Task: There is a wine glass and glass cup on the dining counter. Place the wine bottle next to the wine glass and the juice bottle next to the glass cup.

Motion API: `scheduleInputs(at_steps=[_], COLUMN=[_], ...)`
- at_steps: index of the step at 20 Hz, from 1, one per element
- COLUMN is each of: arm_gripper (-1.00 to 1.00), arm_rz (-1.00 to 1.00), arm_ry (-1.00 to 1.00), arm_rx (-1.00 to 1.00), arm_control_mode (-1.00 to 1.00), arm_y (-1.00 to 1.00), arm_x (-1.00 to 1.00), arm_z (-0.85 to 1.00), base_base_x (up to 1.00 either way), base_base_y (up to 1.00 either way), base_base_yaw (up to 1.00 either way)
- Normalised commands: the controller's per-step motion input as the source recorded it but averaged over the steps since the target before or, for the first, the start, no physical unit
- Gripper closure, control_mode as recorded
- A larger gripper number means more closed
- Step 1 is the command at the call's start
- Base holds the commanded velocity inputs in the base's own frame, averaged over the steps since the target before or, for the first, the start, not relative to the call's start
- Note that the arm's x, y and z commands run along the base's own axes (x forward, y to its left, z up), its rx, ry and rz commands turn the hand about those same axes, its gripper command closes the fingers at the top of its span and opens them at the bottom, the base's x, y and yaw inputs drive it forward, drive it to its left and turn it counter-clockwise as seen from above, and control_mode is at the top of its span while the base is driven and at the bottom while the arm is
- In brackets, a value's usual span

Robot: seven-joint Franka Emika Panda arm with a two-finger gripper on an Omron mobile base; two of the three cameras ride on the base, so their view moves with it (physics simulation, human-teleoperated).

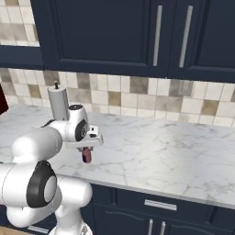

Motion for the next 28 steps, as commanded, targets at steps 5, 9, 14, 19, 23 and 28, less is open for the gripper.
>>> scheduleInputs(at_steps=[5, 9, 14, 19, 23, 28], arm_gripper=[1.0, 1.0, 1.0, 1.0, 1.0, 1.0], arm_rz=[0.0, 0.0, 0.0, 0.0, 0.0, 0.0], arm_ry=[0.0, 0.04, 0.01, 0.0, 0.02, 0.0], arm_rx=[0.0, 0.0, 0.0, 0.0, 0.0, 0.0], arm_control_mode=[-1.0, -1.0, -1.0, -1.0, -1.0, 1.0], arm_y=[0.0, 0.01, 0.0, 0.0, 0.0, 0.0], arm_x=[-0.28, -0.27, -0.3, -0.27, 0.0, 0.0], arm_z=[0.42, 0.38, 0.32, 0.24, 0.01, 0.0], base_base_x=[0.0, 0.0, 0.0, 0.0, 0.0, -0.04], base_base_y=[0.0, 0.0, 0.0, 0.0, 0.0, 0.0], base_base_yaw=[0.0, 0.0, 0.0, 0.0, 0.0, 0.0])
